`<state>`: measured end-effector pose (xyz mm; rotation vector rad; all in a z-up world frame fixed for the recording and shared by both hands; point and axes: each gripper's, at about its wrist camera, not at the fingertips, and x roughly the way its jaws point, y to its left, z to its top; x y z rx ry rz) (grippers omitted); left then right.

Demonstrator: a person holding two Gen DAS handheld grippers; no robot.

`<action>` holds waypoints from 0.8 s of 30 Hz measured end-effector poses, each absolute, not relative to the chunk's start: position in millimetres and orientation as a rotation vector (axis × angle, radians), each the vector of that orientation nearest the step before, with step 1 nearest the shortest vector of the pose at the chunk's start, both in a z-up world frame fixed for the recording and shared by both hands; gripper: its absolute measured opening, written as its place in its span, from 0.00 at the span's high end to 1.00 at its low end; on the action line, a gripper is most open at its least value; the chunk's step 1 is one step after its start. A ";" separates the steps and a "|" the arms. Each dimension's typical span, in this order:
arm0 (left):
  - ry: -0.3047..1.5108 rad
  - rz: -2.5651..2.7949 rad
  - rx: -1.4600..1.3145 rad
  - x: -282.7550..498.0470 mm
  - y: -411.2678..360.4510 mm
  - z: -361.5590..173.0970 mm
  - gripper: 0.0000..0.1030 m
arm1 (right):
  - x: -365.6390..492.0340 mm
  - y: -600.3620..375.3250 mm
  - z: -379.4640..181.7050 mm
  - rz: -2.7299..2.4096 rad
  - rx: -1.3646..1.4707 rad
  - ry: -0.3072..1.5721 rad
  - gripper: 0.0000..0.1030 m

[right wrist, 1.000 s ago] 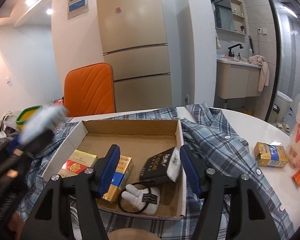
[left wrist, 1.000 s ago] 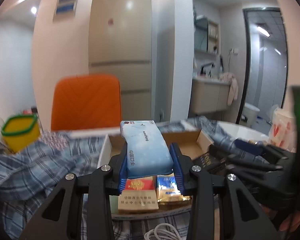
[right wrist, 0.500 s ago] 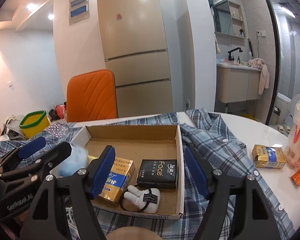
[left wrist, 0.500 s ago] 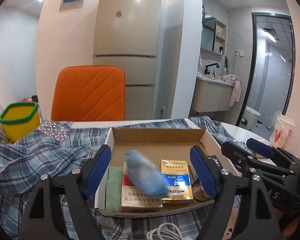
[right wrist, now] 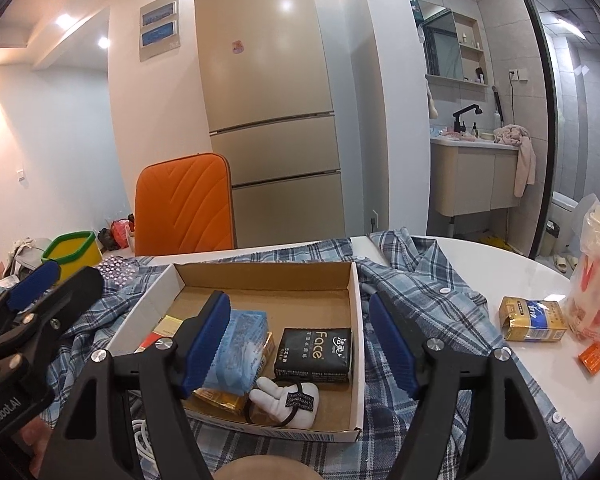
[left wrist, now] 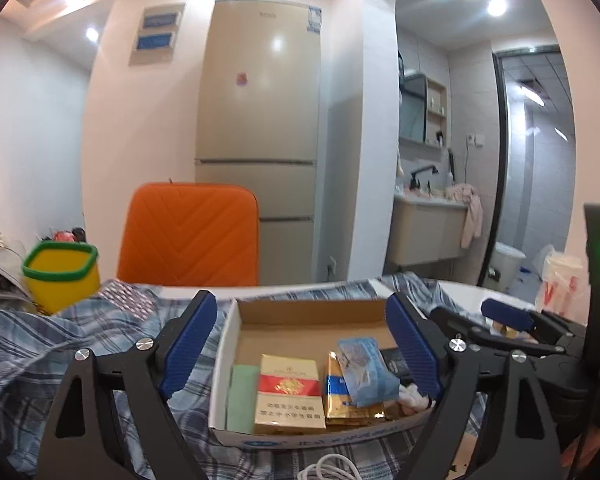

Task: Organize soft objects

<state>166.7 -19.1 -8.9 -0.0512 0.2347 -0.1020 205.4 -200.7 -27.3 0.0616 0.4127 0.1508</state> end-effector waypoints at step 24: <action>-0.036 -0.108 -0.056 63.6 -12.2 54.1 0.00 | 89.9 -223.3 43.6 0.160 -0.007 0.047 0.14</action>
